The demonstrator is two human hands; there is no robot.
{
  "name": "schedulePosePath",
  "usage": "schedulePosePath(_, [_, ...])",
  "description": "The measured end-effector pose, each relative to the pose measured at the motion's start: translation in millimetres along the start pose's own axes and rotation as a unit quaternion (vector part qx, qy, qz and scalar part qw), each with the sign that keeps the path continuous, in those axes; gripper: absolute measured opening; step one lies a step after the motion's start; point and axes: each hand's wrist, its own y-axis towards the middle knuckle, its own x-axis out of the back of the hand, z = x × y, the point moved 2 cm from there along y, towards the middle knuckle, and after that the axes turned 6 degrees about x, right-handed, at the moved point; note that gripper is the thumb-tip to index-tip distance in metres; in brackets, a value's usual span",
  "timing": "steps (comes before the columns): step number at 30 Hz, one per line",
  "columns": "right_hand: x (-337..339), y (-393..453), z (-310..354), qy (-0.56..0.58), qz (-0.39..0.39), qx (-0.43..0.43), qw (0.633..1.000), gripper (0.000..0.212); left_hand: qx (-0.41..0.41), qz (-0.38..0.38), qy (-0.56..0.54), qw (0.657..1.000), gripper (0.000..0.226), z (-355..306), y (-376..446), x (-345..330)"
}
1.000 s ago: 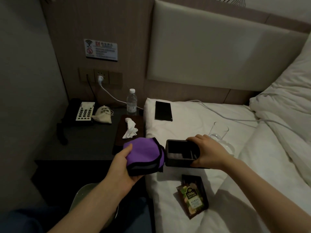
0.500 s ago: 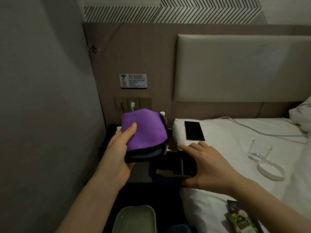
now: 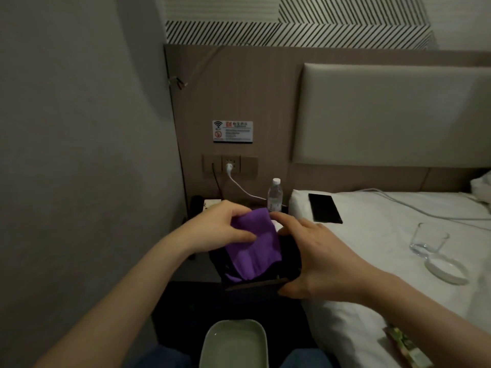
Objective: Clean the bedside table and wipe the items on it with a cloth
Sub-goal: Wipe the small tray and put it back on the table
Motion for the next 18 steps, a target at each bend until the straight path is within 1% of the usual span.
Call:
schedulePosePath(1, [0, 2, 2, -0.011, -0.001, -0.002, 1.0, 0.112, -0.019, -0.039, 0.016, 0.999, 0.015, 2, -2, 1])
schedulePosePath(3, [-1, 4, 3, -0.014, -0.001, -0.015, 1.0, 0.113, -0.049, -0.151, 0.016, 0.987, 0.012, 4, -7, 7])
schedulePosePath(4, [-2, 5, 2, -0.004, 0.0, -0.026, 1.0, 0.113, -0.062, -0.194, -0.003, 0.979, 0.012, 3, -10, 12])
schedulePosePath(5, [-3, 5, 2, 0.01, 0.0, -0.036, 0.999, 0.113, -0.073, -0.217, -0.022, 0.973, 0.014, 2, -13, 18])
schedulePosePath(6, [-4, 6, 1, 0.027, -0.001, -0.044, 0.999, 0.114, -0.076, -0.215, -0.036, 0.973, 0.015, 0, -15, 24])
schedulePosePath(7, [-5, 7, 2, 0.042, 0.0, -0.05, 0.998, 0.114, -0.072, -0.186, -0.043, 0.979, 0.014, 0, -16, 29])
schedulePosePath(9, [-5, 9, 4, 0.063, 0.003, -0.052, 0.997, 0.113, -0.049, -0.068, -0.027, 0.996, 0.012, 1, -17, 36])
schedulePosePath(10, [-6, 11, 6, 0.065, 0.006, -0.048, 0.997, 0.113, -0.043, -0.008, -0.008, 0.999, 0.013, 1, -19, 36])
schedulePosePath(11, [-7, 12, 8, 0.063, 0.01, -0.04, 0.997, 0.112, -0.046, 0.037, 0.004, 0.998, 0.014, 2, -19, 34])
schedulePosePath(12, [-7, 13, 11, 0.058, 0.013, -0.028, 0.998, 0.111, -0.048, 0.062, 0.007, 0.997, 0.016, 3, -19, 31])
schedulePosePath(13, [-8, 14, 14, 0.055, 0.014, -0.016, 0.998, 0.11, -0.045, 0.065, 0.01, 0.997, 0.018, 5, -18, 27])
schedulePosePath(14, [-8, 15, 17, 0.056, 0.012, -0.007, 0.998, 0.109, -0.039, 0.051, 0.019, 0.998, 0.022, 7, -15, 24])
schedulePosePath(16, [-9, 16, 20, 0.075, 0.006, -0.006, 0.997, 0.108, -0.026, -0.02, 0.076, 0.997, 0.038, 13, -10, 17])
schedulePosePath(18, [-10, 15, 20, 0.084, 0.001, -0.014, 0.996, 0.11, -0.04, -0.107, 0.172, 0.979, 0.053, 17, -10, 12])
